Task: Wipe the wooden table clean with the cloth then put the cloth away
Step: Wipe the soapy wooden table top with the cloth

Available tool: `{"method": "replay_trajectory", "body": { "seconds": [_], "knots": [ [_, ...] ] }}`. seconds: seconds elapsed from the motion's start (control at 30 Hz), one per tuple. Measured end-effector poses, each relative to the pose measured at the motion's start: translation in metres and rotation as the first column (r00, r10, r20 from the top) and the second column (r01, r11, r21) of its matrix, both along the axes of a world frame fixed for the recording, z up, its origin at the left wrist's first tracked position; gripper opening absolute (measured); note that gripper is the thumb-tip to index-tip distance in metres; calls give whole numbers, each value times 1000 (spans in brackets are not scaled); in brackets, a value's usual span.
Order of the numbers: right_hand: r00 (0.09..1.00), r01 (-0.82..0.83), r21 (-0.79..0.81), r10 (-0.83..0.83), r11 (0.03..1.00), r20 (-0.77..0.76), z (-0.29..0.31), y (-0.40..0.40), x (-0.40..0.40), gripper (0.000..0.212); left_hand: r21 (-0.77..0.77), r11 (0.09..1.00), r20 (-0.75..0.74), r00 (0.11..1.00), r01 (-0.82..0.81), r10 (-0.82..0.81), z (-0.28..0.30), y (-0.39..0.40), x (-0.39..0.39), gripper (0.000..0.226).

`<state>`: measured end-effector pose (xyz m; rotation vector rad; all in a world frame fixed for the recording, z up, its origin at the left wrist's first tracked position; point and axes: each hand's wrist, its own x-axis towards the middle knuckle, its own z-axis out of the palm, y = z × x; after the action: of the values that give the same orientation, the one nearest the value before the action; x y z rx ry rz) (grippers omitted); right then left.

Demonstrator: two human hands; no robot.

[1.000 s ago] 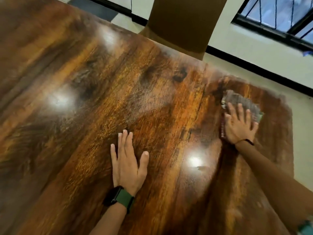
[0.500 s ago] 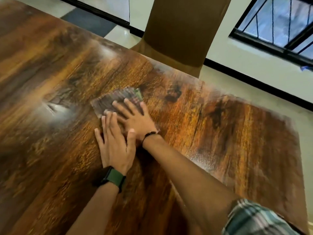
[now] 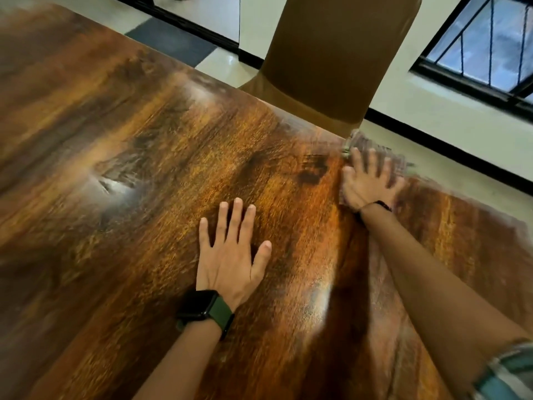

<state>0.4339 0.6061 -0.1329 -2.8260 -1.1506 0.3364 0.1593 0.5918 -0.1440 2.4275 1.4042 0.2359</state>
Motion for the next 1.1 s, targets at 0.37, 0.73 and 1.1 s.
{"method": "replay_trajectory", "body": {
  "seconds": [0.37, 0.73, 1.1],
  "knots": [
    [846, -531, 74, 533, 844, -21, -3, 122, -74, 48, 13, 999, -7, 999, -34, 34, -1, 0, 2, 76],
    [998, -3, 29, 1, 1000, 68, -3, -47, 72, 50, 7, 1000, 1, 1000, -25, 25, -7, 1, 1, 82],
    [889, 456, -25, -456, 890, -41, 3, -180, 33, 57, -11, 1000, 84, 996, -15, 15, -8, -2, 1, 85]
  ]
}}
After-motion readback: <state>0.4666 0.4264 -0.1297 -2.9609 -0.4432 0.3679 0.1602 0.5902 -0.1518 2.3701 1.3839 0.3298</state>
